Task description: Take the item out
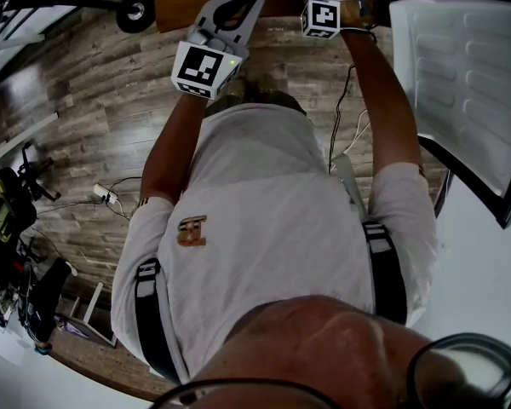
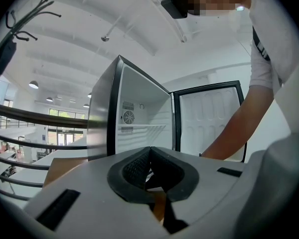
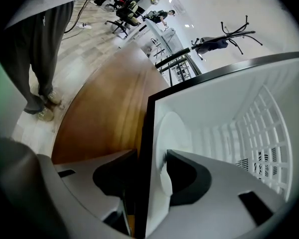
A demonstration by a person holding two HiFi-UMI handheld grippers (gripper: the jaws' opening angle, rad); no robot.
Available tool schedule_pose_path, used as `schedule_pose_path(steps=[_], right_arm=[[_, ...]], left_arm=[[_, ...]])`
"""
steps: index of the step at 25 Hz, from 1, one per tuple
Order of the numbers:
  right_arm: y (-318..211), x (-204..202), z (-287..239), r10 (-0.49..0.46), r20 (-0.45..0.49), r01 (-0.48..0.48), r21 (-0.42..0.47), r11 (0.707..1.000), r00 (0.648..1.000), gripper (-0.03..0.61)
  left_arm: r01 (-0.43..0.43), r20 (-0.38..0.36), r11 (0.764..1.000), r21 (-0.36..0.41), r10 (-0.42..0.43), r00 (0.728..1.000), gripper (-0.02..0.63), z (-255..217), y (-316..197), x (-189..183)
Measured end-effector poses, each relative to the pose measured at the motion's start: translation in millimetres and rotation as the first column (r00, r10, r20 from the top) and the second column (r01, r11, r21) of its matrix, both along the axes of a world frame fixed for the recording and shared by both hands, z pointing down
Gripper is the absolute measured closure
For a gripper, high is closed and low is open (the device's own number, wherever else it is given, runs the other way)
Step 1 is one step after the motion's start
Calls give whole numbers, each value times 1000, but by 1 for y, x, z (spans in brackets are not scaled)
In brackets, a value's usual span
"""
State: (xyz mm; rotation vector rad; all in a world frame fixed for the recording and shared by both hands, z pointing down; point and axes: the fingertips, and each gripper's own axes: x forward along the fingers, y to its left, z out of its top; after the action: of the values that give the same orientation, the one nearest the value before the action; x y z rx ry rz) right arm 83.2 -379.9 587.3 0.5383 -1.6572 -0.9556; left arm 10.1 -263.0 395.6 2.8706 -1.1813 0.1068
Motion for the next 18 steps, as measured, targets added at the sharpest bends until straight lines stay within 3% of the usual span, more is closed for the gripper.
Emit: schedule_pose_path(steps=[5, 12, 18], right_arm=[[-3, -1, 0, -4, 3, 4, -3, 1000, 1000, 397], [-1, -5, -7, -17, 21, 16, 21, 1000, 1000, 491], [4, -8, -13, -16, 24, 15, 49, 999, 1000, 515]], left_arm=[[-8, 10, 1000, -8, 8, 1000, 595, 3, 2, 2], [-16, 12, 1000, -14, 16, 1000, 595, 7, 3, 4], [-23, 11, 1000, -14, 23, 1000, 595, 8, 5, 6]])
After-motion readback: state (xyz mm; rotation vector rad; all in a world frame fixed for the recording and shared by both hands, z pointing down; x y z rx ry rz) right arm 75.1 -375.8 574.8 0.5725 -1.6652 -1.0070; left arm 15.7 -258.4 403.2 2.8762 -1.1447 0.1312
